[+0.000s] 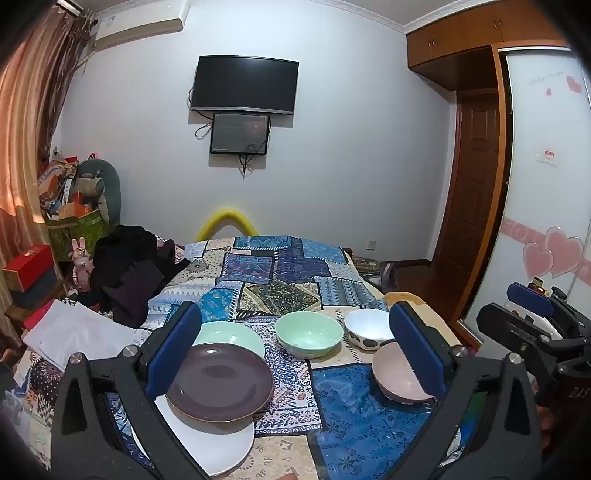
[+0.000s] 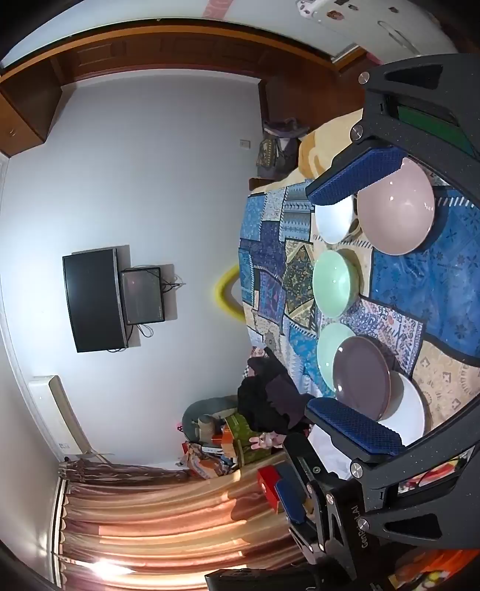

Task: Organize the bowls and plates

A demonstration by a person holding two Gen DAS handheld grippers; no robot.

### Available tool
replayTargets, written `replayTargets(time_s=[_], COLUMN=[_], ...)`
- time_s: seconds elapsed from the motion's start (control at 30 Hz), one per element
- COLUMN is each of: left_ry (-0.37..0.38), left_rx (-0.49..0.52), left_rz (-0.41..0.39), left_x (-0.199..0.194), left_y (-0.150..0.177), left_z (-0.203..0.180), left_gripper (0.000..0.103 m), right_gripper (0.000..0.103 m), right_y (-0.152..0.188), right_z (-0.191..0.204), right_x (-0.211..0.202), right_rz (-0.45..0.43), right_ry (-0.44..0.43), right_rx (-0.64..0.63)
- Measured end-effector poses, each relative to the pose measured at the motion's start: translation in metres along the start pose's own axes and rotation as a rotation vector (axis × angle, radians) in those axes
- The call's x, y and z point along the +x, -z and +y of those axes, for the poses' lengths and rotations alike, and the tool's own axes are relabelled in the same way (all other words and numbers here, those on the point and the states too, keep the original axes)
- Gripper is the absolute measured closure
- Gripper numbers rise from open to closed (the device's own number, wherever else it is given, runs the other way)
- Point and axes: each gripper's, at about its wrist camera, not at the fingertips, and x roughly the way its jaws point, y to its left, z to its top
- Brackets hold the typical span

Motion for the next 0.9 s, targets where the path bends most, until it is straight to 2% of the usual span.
replayTargets(time_s=[0.9], left_ry=[0.003], left_rx=[-0.005], left_rz=[-0.008], left_x=[0.0018], left_y=[0.0060], left_z=[0.0063], left_gripper=[0.000], right_gripper=[0.000], right_y=[-0.0007], right_z=[-0.0004], right_x=[-0.0030], right_rz=[-0.008], right_ry=[-0.005], right_rx=[0.008])
